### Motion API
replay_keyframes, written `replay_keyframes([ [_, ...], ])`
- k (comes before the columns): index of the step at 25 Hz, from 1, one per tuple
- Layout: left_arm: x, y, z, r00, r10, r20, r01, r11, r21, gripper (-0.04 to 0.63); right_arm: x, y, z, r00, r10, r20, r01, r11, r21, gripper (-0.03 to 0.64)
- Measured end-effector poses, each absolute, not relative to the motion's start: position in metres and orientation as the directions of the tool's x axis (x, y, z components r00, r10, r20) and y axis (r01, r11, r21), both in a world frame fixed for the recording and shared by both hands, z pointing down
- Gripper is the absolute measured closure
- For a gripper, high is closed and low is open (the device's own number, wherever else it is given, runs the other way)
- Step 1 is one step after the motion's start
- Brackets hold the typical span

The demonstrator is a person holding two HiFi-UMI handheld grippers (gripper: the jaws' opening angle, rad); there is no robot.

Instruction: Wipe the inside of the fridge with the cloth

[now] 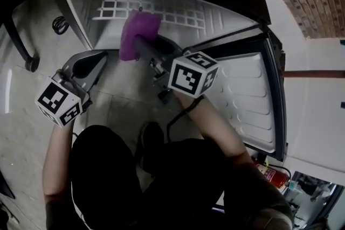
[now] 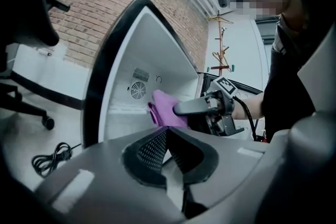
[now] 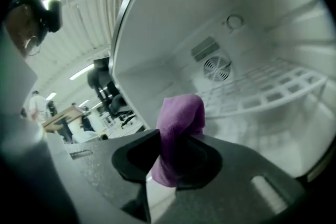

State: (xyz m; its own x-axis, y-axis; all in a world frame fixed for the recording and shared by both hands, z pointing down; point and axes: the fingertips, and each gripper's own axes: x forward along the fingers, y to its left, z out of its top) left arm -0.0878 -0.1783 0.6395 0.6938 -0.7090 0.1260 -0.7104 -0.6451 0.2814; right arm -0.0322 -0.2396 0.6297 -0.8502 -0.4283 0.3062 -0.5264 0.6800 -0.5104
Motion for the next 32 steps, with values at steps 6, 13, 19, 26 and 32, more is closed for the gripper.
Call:
replay_keyframes([
  [6, -0.133, -0.165, 0.682, 0.596, -0.780, 0.193, -0.794, -0.536, 0.286, 0.578, -0.087, -0.210, 0.711, -0.887, -0.274, 0.373, -0.452, 0.686, -0.570, 0.540],
  [13, -0.157, -0.178, 0.689, 0.568, -0.795, 0.212, -0.817, -0.514, 0.261, 0.578, -0.144, -0.277, 0.724, -0.857, -0.403, 0.320, -0.504, 0.785, -0.360, 0.540],
  [19, -0.162, -0.194, 0.704, 0.563, -0.792, 0.235, -0.824, -0.515, 0.236, 0.578, -0.165, -0.312, 0.760, -0.800, -0.428, 0.420, -0.572, 0.755, -0.320, 0.540],
  [26, -0.153, -0.207, 0.725, 0.546, -0.810, 0.215, -0.830, -0.486, 0.276, 0.578, -0.167, -0.311, 0.816, -0.715, -0.386, 0.583, -0.594, 0.775, -0.215, 0.540],
  [32, -0.134, -0.210, 0.731, 0.582, -0.773, 0.253, -0.808, -0.514, 0.287, 0.578, -0.142, -0.323, 0.830, -0.681, -0.387, 0.622, -0.619, 0.758, -0.206, 0.538],
])
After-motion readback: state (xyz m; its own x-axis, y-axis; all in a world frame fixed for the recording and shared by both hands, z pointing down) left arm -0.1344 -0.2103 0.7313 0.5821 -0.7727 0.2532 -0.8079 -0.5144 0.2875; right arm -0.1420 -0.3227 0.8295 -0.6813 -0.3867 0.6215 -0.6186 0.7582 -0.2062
